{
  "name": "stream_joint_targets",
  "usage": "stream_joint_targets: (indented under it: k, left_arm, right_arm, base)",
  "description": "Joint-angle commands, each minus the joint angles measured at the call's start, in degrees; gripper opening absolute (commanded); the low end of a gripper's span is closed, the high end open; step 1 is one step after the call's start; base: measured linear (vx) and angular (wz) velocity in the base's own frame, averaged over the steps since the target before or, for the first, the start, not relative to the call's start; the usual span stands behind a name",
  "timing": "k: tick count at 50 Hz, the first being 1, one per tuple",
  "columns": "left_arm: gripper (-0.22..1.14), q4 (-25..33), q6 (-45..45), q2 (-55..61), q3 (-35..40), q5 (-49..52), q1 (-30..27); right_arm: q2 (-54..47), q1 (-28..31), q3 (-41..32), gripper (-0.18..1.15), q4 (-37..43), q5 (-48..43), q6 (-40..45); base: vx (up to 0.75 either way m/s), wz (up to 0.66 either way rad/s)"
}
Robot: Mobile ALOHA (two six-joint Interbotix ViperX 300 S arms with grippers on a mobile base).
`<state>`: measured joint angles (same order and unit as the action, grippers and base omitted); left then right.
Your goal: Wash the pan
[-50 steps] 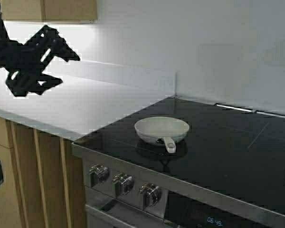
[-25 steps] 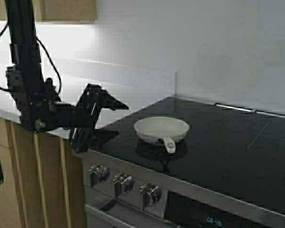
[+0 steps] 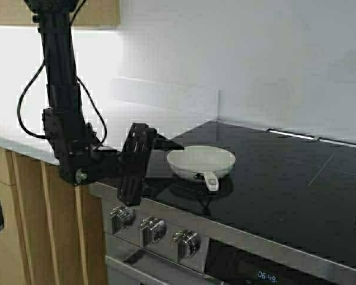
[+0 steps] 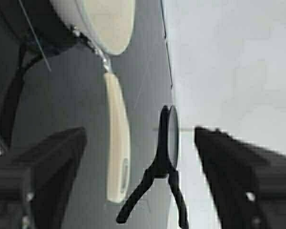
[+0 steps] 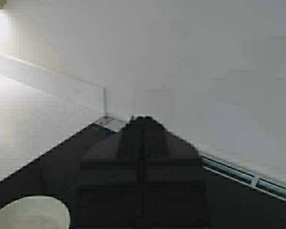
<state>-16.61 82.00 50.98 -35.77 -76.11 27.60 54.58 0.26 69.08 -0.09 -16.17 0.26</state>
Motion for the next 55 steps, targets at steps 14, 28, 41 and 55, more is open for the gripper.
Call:
stream_joint_targets:
  k: [14,28,41,55]
  left_arm:
    - [1.01,0.3,1.2,-0.1,8.2,10.1,3.9]
    - [1.01,0.4,4.9,1.8,14.2,14.0,5.3]
    - [1.01,0.6,7.4,4.4,18.3,15.6,6.3]
    - [1.01,0.7,7.6,5.5,21.2,17.5,6.7]
  right_arm:
    - [-0.4,0.0,-0.7,0.05,-0.1,0.0,-0.2]
    - [-0.4,0.0,-0.7,0.05,-0.1,0.0,-0.2]
    - [-0.4,0.0,-0.5,0.06,-0.1,0.0,-0.1]
    - [-0.7,0.0,-0.6,0.05,-0.1,0.0,-0.1]
  base:
    - [0.0,0.0]
    - [0.0,0.0]
    - [0.0,0.0]
    - [0.0,0.0]
